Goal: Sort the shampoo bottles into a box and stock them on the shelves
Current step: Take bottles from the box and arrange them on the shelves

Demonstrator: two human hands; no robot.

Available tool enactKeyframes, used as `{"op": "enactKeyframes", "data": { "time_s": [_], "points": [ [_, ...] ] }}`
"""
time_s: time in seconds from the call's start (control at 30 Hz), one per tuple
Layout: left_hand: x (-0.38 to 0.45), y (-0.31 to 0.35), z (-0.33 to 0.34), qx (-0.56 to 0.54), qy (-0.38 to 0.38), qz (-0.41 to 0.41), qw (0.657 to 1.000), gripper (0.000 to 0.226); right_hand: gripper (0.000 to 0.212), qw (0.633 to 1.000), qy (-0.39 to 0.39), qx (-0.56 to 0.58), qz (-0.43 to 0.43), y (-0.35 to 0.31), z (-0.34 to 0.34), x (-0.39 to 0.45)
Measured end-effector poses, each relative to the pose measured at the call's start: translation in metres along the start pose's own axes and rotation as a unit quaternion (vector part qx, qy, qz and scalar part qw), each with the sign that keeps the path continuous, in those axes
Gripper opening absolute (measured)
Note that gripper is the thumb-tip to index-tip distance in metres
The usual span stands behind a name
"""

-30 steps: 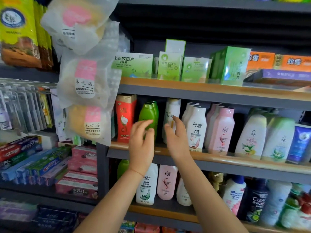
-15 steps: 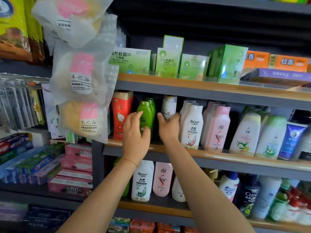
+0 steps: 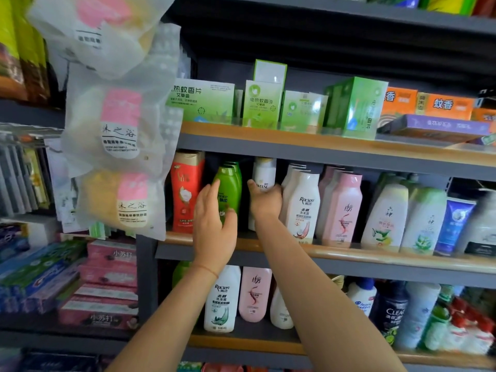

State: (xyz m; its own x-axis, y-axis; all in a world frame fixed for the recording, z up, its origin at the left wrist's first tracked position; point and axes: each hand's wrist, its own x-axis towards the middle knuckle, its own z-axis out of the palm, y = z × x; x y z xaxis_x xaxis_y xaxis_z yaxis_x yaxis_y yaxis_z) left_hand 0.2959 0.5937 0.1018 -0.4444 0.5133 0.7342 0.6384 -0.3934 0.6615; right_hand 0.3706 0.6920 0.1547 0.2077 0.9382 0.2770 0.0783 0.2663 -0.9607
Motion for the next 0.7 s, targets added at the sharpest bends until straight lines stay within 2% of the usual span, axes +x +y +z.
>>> {"op": "enactKeyframes", "data": {
  "time_s": [0.37,0.7],
  "points": [
    [0.0,0.0013,-0.0018,-0.003,0.002,-0.014,1.0,0.062,0.035,0.993,0.01,-0.111,-0.031,0.0064,-0.0014,-0.0065],
    [-0.0038,0.0037,-0.0035,-0.005,-0.022,-0.035,0.999,0.069,0.042,0.996,-0.025,-0.082,-0.02,0.0066,-0.0034,-0.0039]
  ]
}}
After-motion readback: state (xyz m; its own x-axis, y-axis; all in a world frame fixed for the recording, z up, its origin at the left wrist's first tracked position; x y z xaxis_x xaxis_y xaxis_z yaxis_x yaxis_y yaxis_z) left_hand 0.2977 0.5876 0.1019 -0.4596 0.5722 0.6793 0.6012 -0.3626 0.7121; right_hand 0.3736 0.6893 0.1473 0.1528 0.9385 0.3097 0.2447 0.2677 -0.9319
